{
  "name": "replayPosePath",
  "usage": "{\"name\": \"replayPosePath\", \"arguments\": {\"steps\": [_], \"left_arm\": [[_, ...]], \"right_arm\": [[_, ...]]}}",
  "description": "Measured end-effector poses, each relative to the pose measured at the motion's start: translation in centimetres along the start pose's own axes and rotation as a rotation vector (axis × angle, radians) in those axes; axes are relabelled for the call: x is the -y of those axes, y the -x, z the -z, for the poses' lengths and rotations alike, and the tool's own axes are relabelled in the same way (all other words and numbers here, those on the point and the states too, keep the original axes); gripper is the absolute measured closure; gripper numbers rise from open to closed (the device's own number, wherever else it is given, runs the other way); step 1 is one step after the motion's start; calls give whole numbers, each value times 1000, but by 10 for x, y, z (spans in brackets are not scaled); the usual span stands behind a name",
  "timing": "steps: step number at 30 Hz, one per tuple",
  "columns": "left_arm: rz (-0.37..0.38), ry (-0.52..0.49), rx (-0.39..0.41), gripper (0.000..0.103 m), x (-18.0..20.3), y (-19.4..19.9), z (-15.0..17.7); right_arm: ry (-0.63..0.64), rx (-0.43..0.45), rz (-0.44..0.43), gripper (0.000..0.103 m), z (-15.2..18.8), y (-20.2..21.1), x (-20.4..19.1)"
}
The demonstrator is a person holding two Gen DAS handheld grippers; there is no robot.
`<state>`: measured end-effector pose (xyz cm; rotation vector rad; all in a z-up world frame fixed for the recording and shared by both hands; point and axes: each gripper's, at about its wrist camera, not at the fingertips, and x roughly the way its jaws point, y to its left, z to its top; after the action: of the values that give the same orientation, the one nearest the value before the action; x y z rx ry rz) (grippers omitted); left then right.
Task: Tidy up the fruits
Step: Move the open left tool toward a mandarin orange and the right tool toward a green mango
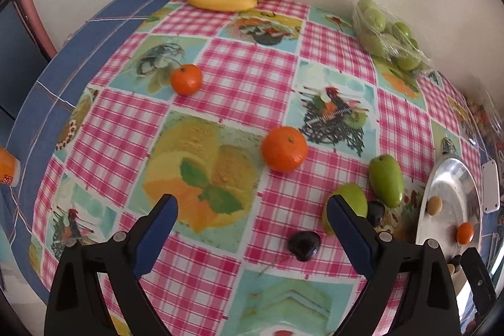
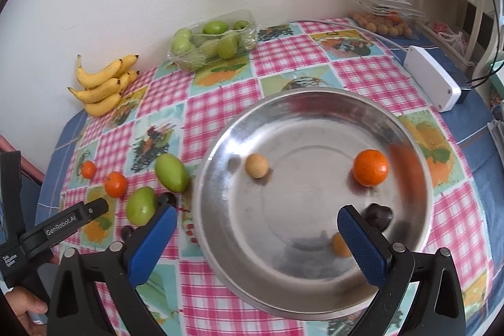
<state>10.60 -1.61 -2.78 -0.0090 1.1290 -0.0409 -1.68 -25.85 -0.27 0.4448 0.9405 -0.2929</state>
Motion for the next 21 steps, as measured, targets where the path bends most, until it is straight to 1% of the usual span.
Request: {"name": "replayPosePath", "arguments": {"steps": [6, 12, 17, 19, 21], "left_arm": [[15, 29, 6, 8, -20, 2, -9], [32, 70, 15, 8, -39, 2, -18], [27, 67, 23, 8, -44, 3, -23], [24, 60, 35, 8, -44, 4, -24], [19, 58, 52, 8, -44, 3, -26]], "right_arm": [[15, 42, -36, 0, -6, 0, -21], [92, 62, -56, 0, -9, -4, -54], [128, 66, -72, 0, -12, -11, -74], [147, 75, -73, 0, -15, -14, -81], [154, 82, -96, 0, -17, -17, -86]]}}
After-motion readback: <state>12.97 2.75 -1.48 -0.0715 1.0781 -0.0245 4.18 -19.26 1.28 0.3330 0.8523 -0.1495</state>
